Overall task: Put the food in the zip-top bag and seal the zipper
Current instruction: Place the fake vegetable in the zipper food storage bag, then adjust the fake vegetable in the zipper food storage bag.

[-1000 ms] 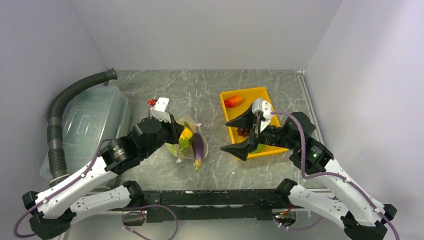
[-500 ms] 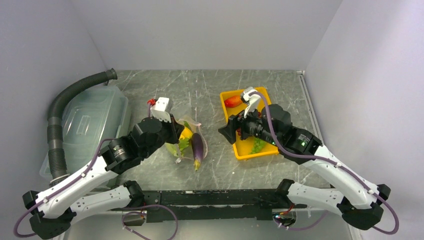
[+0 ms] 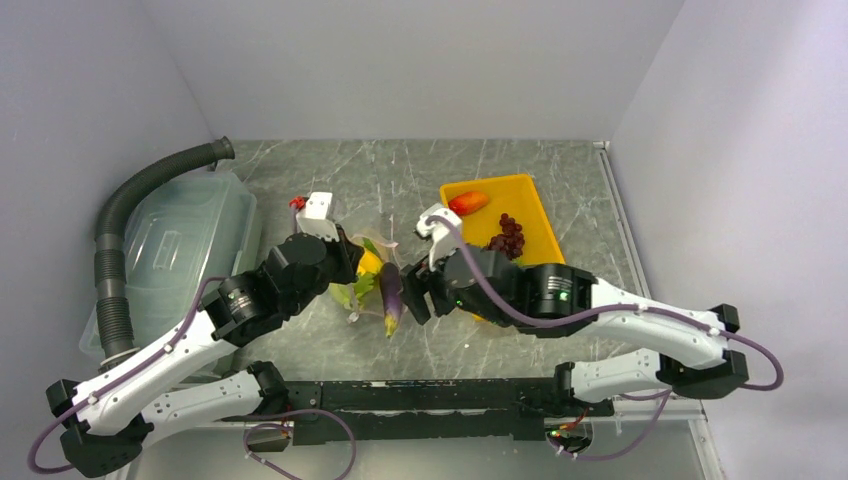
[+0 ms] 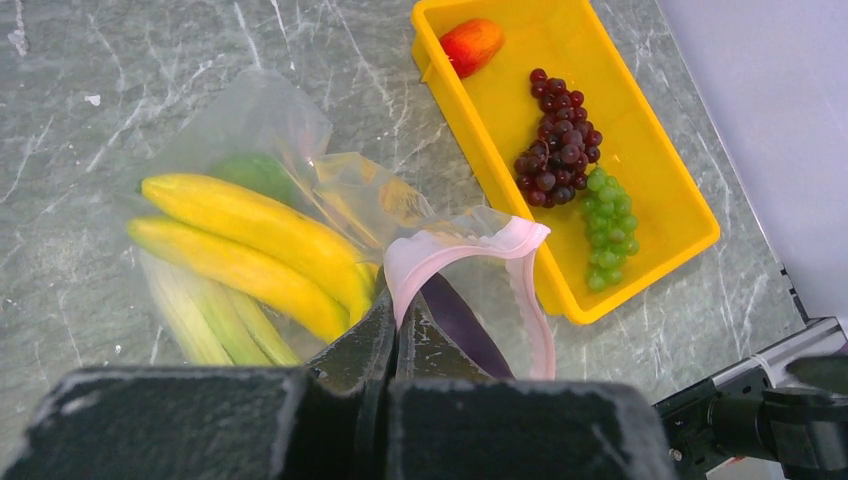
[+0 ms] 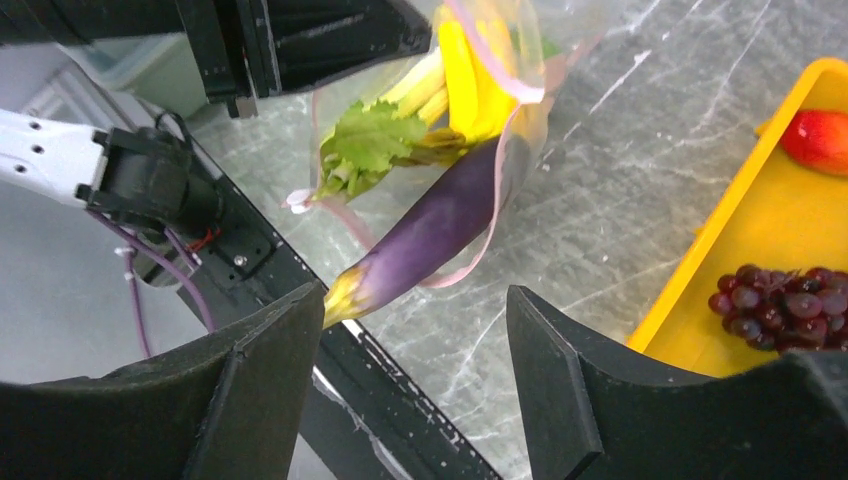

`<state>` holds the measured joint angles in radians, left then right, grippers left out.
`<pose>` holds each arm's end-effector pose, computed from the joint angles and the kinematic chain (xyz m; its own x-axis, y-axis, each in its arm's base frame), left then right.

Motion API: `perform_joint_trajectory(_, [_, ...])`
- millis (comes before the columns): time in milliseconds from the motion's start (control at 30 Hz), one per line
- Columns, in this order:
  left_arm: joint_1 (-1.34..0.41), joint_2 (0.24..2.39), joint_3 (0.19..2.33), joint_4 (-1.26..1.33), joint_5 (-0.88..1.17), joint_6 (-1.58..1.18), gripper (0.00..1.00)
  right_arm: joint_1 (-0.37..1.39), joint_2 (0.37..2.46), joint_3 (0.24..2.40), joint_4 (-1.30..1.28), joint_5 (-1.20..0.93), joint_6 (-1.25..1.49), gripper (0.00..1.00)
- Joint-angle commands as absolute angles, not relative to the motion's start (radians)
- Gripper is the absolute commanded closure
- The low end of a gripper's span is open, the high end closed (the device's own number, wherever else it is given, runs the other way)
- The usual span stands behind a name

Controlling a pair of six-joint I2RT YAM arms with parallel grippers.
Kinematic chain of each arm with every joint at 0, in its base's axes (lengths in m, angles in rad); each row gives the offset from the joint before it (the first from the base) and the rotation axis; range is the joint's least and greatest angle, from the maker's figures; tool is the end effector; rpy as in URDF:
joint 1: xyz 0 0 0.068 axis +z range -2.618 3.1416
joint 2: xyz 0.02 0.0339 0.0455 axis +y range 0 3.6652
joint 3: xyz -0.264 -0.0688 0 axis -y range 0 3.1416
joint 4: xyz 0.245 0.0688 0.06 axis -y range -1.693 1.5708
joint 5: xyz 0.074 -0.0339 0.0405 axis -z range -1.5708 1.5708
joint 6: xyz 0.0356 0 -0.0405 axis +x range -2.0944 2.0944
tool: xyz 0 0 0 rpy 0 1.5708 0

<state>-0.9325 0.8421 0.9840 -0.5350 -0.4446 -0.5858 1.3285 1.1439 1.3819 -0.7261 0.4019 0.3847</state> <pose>0.1173 -0.1325 0.3638 -0.4602 -0.2174 -0.8608 0.2807 0.8842 -0.3734 0.0684 0.2189 0.4198 -0.4085 -0.2132 -0.8875 -0.7091 0.6864 0.1614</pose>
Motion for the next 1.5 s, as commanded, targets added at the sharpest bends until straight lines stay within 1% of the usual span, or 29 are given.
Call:
perform_joint_trajectory(0, [-0.930, 0.827, 1.015, -0.497, -0.490, -0.620, 1.00, 1.395, 1.213, 1.460, -0.831, 0.529, 0.476, 0.31])
perform_joint_trajectory(133, [-0.930, 0.831, 1.012, -0.495, -0.495, -0.630, 1.00, 1.420, 1.258, 1.470, -0.840, 0.524, 0.511, 0.35])
perform_joint_trajectory(533, [-0.930, 0.821, 0.995, -0.497, -0.521, -0.666, 1.00, 1.465, 1.358, 1.452, -0.786, 0.542, 0.598, 0.35])
perform_joint_trajectory(767, [-0.930, 0.822, 0.996, -0.499, -0.526, -0.673, 1.00, 1.487, 1.414, 1.457, -0.779, 0.588, 0.649, 0.35])
perform_joint_trajectory(1133, [-0.930, 0.809, 0.989, -0.502, -0.524, -0.680, 1.00, 1.515, 1.520, 1.514, -0.891, 0.698, 0.728, 0.35])
perform_joint_trajectory(1367, [-0.930, 0.798, 0.992, -0.515, -0.527, -0.680, 1.00, 1.523, 1.566, 1.559, -0.992, 0.779, 0.770, 0.44])
perform_joint_trajectory(1467, [-0.930, 0.795, 0.992, -0.518, -0.526, -0.680, 1.00, 1.523, 1.582, 1.567, -1.014, 0.803, 0.780, 0.52])
